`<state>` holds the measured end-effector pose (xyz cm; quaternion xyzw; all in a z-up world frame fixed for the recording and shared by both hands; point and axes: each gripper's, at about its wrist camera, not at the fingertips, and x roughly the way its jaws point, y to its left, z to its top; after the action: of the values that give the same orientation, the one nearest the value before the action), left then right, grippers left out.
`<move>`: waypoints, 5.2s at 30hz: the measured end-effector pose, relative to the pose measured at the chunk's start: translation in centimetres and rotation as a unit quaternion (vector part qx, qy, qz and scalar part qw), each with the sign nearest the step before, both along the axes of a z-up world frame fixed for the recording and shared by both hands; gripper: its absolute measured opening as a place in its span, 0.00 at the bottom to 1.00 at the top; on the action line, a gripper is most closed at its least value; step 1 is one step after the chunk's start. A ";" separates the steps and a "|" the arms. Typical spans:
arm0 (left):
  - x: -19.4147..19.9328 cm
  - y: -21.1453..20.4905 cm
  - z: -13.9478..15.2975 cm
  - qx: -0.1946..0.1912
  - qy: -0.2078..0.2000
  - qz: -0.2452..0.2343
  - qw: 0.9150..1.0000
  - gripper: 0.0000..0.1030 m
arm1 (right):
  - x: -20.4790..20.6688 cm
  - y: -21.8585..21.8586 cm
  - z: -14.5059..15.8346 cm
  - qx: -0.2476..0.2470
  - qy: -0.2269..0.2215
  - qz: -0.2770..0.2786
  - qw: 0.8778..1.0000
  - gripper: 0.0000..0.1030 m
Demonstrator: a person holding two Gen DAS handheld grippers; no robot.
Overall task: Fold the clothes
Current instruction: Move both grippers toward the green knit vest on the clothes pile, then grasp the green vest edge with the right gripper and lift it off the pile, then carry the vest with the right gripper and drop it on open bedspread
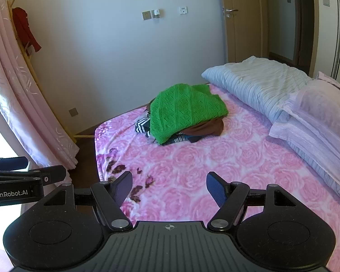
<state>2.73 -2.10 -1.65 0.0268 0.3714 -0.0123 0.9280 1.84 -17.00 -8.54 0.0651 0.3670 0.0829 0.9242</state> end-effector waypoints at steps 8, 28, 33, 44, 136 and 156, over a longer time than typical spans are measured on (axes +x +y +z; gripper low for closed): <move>0.4 -0.1 -0.1 0.002 0.003 0.001 1.000 0.87 | 1.0 -0.4 0.0 0.003 0.001 0.004 1.000 0.67; 6.2 1.0 -0.7 -0.002 0.005 -0.024 1.000 0.87 | 4.5 0.4 -0.7 0.005 0.007 -0.011 1.000 0.67; 9.5 2.1 -1.4 -0.002 0.013 -0.036 0.999 0.87 | 7.0 1.2 -1.2 0.003 0.015 -0.023 1.000 0.67; 19.2 4.8 -3.1 -0.002 0.040 -0.074 0.996 0.87 | 14.8 3.0 -3.3 0.005 0.041 -0.061 0.997 0.67; 40.0 -5.6 -9.3 -0.095 0.082 -0.371 0.920 0.72 | 23.9 -4.0 3.3 0.009 -0.305 -0.329 0.893 0.05; 8.2 -15.8 -12.0 -0.008 0.162 -0.542 0.824 0.75 | -12.8 -6.9 -3.5 0.021 0.044 -0.496 0.867 0.36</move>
<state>10.94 -17.91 -13.61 0.2143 0.4421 -0.5204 0.6984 -10.93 -23.89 -12.04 0.2613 0.3245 -0.3820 0.8249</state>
